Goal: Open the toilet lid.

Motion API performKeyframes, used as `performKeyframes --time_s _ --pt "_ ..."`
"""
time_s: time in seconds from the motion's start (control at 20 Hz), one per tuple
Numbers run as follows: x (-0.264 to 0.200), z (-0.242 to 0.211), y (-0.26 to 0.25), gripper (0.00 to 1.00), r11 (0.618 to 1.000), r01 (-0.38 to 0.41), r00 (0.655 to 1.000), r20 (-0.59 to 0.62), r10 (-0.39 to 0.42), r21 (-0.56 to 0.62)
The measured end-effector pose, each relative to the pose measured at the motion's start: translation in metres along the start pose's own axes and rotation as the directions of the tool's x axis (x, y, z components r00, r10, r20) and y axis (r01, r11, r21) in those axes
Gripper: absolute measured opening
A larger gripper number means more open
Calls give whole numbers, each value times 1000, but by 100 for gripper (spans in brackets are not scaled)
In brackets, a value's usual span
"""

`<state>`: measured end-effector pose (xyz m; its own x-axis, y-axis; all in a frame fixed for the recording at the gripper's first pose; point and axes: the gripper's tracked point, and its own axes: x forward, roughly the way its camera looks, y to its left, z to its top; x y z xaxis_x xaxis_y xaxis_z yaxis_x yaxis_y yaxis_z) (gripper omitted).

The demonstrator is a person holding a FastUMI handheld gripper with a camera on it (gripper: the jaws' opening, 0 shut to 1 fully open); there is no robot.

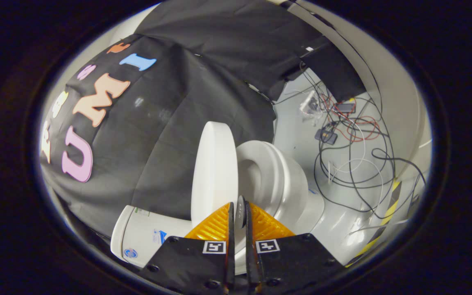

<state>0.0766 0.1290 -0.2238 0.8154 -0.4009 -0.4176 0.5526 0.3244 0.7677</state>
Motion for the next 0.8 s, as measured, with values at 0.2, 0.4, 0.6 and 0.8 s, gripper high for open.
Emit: performKeyframes --time_s 0.2,0.4,0.6,0.8 --pt "-13 10 48 12 988 -98 995 18 101 -116" --pt "-20 11 84 12 956 -155 987 6 162 -248" --pt "-23 8 107 12 928 -184 982 -14 190 -323" --pt "-27 6 134 12 897 -224 973 -30 230 -382"
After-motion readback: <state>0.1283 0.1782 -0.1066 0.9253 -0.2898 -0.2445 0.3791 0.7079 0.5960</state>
